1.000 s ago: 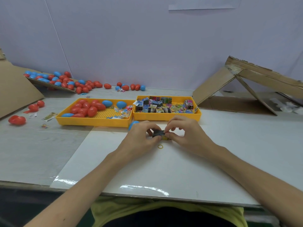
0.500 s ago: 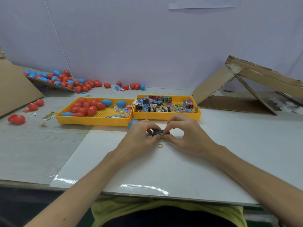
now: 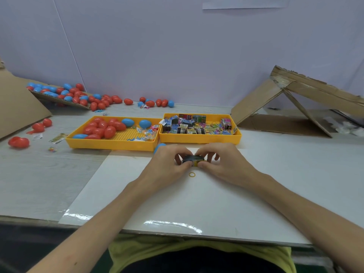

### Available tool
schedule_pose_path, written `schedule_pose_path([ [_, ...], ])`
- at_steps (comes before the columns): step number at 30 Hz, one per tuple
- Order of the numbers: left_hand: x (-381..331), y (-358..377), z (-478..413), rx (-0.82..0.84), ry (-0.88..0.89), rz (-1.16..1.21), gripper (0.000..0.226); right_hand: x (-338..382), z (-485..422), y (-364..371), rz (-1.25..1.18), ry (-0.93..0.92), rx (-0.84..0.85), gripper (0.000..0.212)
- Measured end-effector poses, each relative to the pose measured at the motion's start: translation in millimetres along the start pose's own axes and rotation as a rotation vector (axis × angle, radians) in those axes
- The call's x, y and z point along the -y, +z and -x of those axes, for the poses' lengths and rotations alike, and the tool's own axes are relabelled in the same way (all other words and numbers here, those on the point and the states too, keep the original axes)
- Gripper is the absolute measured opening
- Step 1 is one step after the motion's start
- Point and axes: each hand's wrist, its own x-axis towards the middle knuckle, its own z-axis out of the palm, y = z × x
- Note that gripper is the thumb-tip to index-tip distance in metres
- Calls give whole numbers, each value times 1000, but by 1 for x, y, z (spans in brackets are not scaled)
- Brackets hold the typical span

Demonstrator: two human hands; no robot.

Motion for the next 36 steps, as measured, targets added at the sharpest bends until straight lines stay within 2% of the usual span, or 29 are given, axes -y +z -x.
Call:
schedule_pose_path([
  [4, 1, 0, 0, 1, -42, 36, 21, 3, 0, 1, -57, 56, -27, 14],
  [16, -1, -3, 1, 18, -68, 74, 18, 11, -1, -1, -146, 170, -2, 14],
  [24, -3, -3, 0, 3, -108, 81, 18, 15, -2, -5, -150, 183, 7, 27],
  [30, -3, -3, 1, 51, -117, 141, 23, 17, -2, -2, -158, 207, 9, 18],
  [36, -3, -2, 1, 26, -90, 39, 30, 15, -3, -4, -160, 223, 1, 17],
])
